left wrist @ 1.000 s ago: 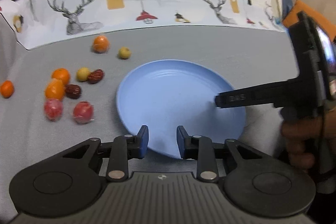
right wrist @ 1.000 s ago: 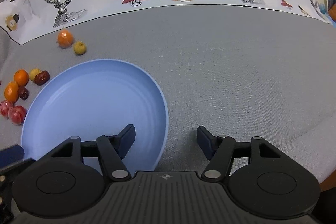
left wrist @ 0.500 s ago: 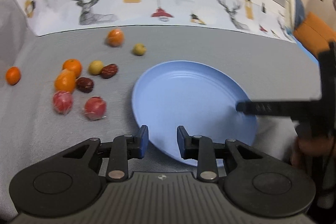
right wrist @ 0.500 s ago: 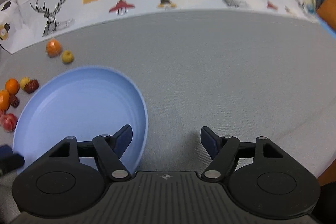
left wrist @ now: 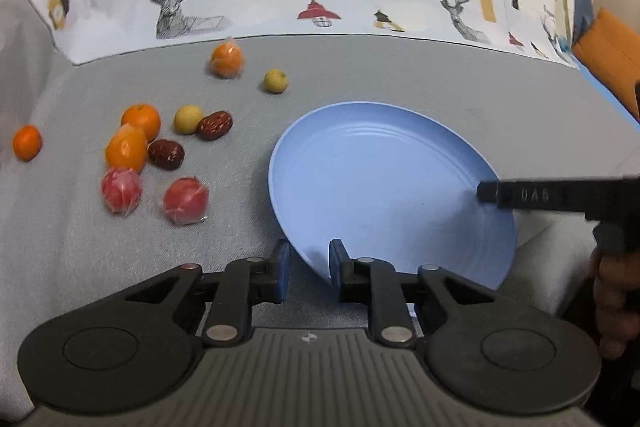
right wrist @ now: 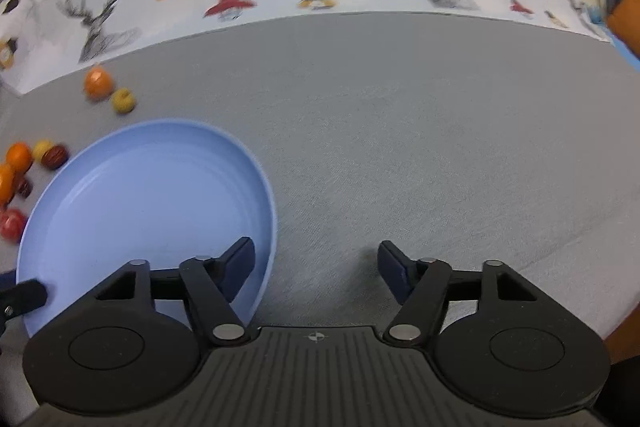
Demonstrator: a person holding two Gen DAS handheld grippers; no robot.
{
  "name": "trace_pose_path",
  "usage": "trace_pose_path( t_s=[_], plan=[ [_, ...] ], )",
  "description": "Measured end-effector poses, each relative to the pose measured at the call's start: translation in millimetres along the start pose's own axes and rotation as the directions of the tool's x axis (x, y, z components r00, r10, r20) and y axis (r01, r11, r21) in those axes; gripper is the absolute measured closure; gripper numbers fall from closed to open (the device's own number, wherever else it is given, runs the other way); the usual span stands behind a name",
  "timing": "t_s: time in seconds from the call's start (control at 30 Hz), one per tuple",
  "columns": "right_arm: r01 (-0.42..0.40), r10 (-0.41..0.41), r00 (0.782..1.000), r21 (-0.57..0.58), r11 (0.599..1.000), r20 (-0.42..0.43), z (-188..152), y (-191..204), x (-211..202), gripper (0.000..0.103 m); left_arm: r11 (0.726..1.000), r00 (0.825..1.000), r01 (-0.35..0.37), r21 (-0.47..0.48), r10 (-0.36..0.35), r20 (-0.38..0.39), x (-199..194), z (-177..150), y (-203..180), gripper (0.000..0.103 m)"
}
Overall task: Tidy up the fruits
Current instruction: 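Move both tools from the blue plate toward the fruit pile, then grasp an orange with the left tool while the right tool grasps a wrapped red fruit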
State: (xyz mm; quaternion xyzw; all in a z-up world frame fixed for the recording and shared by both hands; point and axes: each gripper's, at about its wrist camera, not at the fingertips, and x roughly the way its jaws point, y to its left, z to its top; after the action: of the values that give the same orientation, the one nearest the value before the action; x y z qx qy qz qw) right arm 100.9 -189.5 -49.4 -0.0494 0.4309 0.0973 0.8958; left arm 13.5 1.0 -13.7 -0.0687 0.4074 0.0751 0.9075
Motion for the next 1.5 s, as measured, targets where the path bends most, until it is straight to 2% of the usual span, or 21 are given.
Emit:
trace_pose_path(
  t_s=[0.1, 0.23, 0.33, 0.53, 1.03, 1.23, 1.33, 1.5],
  plan=[
    [-0.020, 0.021, 1.000, 0.031, 0.999, -0.013, 0.1, -7.5, 2.4, 0.035, 1.000, 1.000, 0.002, 0.001, -0.002, 0.001, 0.7, -0.1, -2.0, 0.081],
    [-0.055, 0.055, 0.998, -0.010, 0.998, -0.029, -3.2, -4.0, 3.7, 0.035, 1.000, 1.000, -0.002, -0.001, 0.002, 0.001, 1.0, 0.1, -3.2, 0.081],
    [-0.075, 0.075, 0.997, 0.001, 0.997, -0.030, -2.1, -5.9, 3.5, 0.035, 1.000, 1.000, -0.001, -0.004, 0.001, 0.001, 0.3, 0.3, -3.5, 0.081],
    [-0.119, 0.119, 0.993, 0.021, 0.993, -0.007, -1.0, -6.6, -0.1, 0.040, 1.000, 1.000, 0.005, -0.010, -0.005, 0.013, -3.0, 1.9, -3.8, 0.081],
    [-0.078, 0.079, 0.993, -0.016, 0.997, 0.085, 5.1, 2.3, -18.1, 0.039, 0.999, 0.996, 0.010, -0.050, -0.006, 0.085, -20.7, 8.6, 3.2, 0.080],
    [-0.106, 0.109, 0.985, -0.025, 0.994, 0.133, 18.3, 18.9, -40.8, 0.039, 1.000, 0.991, 0.009, -0.016, -0.007, 0.135, -39.1, 25.8, 11.2, 0.080],
    [-0.147, 0.152, 0.973, -0.041, 0.988, 0.175, 25.2, 29.4, -60.6, 0.039, 0.999, 0.985, -0.019, 0.041, 0.011, 0.173, -47.5, 43.9, 22.6, 0.080],
    [-0.215, 0.229, 0.949, -0.086, 0.973, 0.217, 29.9, 48.2, -87.1, 0.041, 0.982, 0.966, -0.131, 0.133, 0.096, 0.239, -45.9, 64.9, 54.9, 0.080]
  ],
)
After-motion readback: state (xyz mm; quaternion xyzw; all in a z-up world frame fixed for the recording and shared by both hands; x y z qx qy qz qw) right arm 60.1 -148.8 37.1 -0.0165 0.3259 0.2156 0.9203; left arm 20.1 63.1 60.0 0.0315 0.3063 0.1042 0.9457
